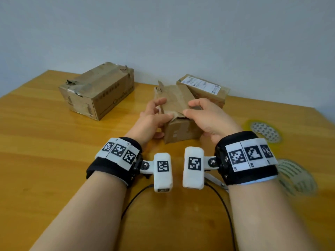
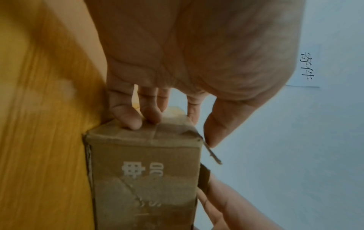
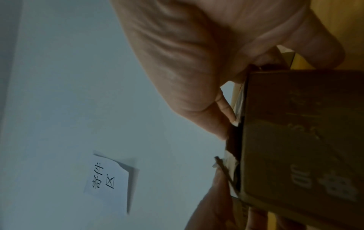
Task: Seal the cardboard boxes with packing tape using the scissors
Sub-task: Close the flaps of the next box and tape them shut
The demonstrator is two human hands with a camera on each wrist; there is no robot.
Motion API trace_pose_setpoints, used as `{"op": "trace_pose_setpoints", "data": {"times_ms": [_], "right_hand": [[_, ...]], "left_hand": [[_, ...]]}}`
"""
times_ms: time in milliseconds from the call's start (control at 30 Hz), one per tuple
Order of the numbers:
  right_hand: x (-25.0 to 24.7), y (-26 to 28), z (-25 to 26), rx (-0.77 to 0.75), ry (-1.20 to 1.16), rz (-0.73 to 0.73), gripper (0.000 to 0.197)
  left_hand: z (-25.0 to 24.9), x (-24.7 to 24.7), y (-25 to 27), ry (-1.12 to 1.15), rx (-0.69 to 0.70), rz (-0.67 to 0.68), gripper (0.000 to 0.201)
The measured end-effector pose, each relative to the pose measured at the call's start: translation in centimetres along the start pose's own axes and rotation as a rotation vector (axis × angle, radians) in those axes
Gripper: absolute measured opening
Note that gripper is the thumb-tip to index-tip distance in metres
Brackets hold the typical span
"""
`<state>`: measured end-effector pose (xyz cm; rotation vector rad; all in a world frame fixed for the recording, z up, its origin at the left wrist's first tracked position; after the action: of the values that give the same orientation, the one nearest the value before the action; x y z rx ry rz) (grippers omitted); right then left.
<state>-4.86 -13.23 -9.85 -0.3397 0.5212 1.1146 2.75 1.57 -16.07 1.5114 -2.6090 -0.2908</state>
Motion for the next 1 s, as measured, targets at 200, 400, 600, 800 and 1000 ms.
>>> {"op": "trace_pose_setpoints", "data": {"times_ms": [200, 400, 600, 800, 1000], "right_hand": [[0.0, 0.2, -0.8, -0.082, 0.022, 0.002, 0.046], [-0.5, 0.2, -1.0, -0.1, -0.011, 0.035, 0.043], [-0.5, 0.3, -1.1, -0.124, 0.015, 0.034, 0.045], [-0.5, 0.5, -1.2, -0.204, 0.058, 0.147, 0.055], [-0.8, 0.2, -1.3, -0.243, -0.016, 0.01, 0.01]], "left_hand": [[0.1, -0.1, -0.2, 0.023, 0.003, 0.016, 0.054], [0.2, 0.0, 0.1, 0.025, 0.018, 0.008, 0.057], [-0.1, 0.0, 0.4, 0.033, 0.01, 0.035, 0.059], [-0.5, -0.2, 1.1, 0.079, 0.008, 0.089, 0.058], [-0.7, -0.1, 1.3, 0.071, 0.004, 0.091, 0.055]]}}
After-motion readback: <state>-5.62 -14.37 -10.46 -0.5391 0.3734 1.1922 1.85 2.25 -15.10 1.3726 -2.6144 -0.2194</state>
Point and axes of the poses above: each hand's wrist, its own y-axis away from the middle knuckle, its own x-axis out of the palm, z = x × y, the point moved 2 cm from there along -y, towards the middle knuckle, and after that the axes turned 10 degrees about -x, right-handed, at the moved point
